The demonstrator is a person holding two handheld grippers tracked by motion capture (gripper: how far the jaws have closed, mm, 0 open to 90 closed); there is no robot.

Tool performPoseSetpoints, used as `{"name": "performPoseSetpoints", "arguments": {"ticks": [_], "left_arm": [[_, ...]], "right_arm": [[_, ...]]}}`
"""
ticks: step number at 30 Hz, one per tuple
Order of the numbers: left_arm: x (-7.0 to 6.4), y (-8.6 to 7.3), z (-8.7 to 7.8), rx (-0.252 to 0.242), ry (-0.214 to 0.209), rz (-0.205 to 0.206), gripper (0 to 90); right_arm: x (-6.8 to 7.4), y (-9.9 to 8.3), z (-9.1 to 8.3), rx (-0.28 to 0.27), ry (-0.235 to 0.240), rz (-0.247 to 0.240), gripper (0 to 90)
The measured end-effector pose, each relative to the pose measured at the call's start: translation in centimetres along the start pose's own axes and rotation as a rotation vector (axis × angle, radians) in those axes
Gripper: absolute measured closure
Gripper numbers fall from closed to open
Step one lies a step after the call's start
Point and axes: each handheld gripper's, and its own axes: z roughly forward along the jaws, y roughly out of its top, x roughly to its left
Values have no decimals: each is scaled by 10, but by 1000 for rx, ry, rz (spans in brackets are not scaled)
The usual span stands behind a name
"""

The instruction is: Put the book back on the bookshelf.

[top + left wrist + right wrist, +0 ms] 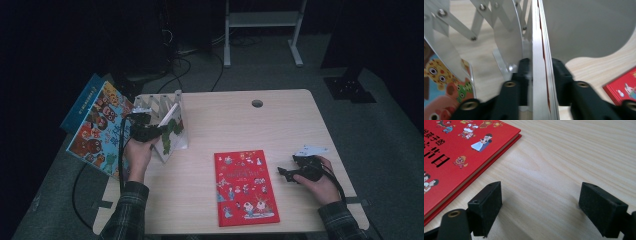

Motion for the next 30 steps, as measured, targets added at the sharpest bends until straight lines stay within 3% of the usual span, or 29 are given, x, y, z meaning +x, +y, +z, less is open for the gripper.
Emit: {"name": "performPoseSetpoints", "arguments": {"ticks": [7,14,17,23,29,30], "left_arm": [[-5,-13,-11,10,24,44,476],[-8,-31,-21,27,31,54,407],[-9,-41,-24,35,54,59,400],[-8,-53,-25,64,68,62,488],[-4,-59,-20,111,60,51,626],[-4,-59,-19,119,60,48,697]], "right_arm": [[0,0,0,0,0,-2,178],[0,0,0,0,-1,-2,178],[0,0,0,0,-1,-2,178],[0,0,0,0,-1,-3,178],[1,0,0,0,1,-3,178],[1,0,0,1,2,-3,178]]}}
